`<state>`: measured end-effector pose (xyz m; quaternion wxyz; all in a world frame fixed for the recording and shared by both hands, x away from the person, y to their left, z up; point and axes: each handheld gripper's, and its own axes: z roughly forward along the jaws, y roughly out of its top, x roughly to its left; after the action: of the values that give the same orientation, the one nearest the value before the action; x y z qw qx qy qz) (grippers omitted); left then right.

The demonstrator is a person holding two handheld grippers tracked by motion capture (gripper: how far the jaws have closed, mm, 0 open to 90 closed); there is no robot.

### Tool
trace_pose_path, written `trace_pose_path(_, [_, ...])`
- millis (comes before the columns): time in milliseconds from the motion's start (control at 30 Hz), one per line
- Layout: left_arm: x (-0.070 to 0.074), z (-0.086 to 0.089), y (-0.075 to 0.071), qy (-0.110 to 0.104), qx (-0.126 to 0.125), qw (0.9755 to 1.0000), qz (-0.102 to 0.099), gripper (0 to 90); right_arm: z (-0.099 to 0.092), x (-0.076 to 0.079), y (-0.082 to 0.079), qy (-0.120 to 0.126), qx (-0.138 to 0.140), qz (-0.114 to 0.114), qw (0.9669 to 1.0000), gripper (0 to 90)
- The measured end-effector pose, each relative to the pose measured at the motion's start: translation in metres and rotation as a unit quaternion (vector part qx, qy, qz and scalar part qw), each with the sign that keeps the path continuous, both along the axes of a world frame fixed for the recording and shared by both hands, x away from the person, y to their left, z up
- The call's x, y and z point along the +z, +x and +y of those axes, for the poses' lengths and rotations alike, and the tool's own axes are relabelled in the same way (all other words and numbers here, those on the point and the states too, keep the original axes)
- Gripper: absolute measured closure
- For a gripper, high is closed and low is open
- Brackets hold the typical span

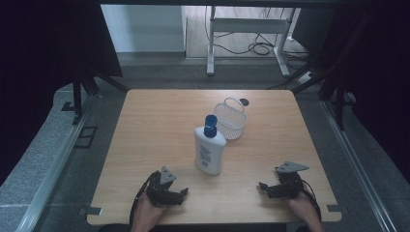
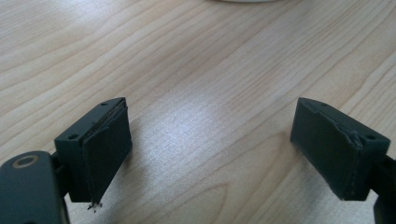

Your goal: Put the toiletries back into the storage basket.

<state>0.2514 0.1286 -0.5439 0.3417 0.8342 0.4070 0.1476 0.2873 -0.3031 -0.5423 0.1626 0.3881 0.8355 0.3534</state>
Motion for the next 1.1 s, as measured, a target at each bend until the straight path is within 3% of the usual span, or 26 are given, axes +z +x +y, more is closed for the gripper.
trace_pose_path(467, [0.0,0.001,0.0,0.001,-0.006,1.0,0.001,11.9,0.0,0.001,-0.001,-0.001,0.013,0.002,0.9999,5.3])
trace_pose_path(633, [0.0,0.001,0.0,0.001,-0.007,1.0,0.001,11.9,0.0,0.005,-0.002,0.008,0.016,-0.007,0.9998,3.9])
trace_pose_path(1100, [0.0,0.001,0.0,0.001,-0.008,1.0,0.0,11.9,0.01,0.013,-0.007,0.007,0.047,-0.009,0.9988,0.0])
